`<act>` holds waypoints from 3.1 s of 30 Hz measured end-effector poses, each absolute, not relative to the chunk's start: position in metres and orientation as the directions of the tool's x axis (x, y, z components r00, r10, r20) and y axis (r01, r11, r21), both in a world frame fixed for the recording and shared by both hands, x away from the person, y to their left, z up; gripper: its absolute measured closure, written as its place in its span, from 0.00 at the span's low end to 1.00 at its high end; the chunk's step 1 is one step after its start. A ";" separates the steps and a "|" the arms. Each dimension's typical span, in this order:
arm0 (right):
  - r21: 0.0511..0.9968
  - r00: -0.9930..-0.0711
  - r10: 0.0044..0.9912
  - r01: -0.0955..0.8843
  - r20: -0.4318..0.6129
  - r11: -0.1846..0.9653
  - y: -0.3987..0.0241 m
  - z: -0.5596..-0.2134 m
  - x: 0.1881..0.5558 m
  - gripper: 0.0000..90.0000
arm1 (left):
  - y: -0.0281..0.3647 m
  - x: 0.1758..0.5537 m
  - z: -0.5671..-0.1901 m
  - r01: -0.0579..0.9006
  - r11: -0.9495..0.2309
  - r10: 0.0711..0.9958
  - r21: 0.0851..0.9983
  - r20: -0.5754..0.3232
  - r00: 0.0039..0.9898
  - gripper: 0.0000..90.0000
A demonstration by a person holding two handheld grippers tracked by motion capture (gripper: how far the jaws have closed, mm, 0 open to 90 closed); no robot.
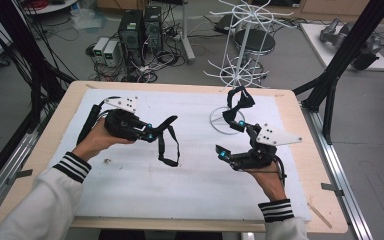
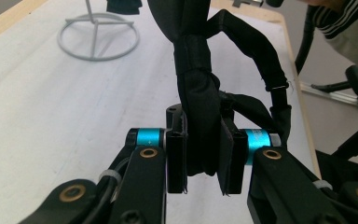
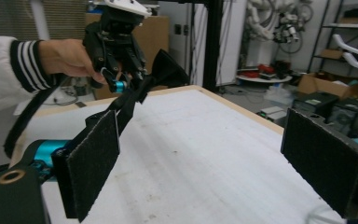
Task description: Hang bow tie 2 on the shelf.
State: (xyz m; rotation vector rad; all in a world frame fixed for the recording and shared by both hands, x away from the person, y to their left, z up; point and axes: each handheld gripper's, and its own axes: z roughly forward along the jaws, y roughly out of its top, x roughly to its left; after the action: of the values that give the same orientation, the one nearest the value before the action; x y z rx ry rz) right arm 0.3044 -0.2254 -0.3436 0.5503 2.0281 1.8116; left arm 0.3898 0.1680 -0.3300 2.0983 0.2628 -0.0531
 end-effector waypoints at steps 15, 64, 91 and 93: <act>0.987 -0.930 0.367 0.036 -0.025 0.157 -0.190 -0.330 0.325 0.12 | 0.158 0.378 -0.340 0.167 -0.431 0.077 0.887 -0.148 0.986 0.84; 0.941 -0.967 0.241 0.003 -0.084 0.339 -0.142 -0.323 0.338 0.59 | 0.145 0.369 -0.347 0.093 -0.443 0.013 0.892 -0.097 0.995 0.84; 0.935 -0.970 0.240 0.063 -0.025 0.349 -0.137 -0.325 0.336 0.94 | 0.153 0.372 -0.350 0.140 -0.420 0.067 0.897 -0.123 0.990 0.70; 0.937 -0.968 0.249 0.062 -0.027 0.344 -0.137 -0.324 0.336 0.94 | 0.154 0.373 -0.351 0.149 -0.421 0.095 0.895 -0.120 0.988 0.61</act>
State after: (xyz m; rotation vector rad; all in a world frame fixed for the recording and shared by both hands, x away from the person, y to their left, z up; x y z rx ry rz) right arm 0.3361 -0.1374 -0.3242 0.2842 2.4361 1.6859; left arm 0.3726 0.1542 -0.3506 2.0082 0.1721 -0.0604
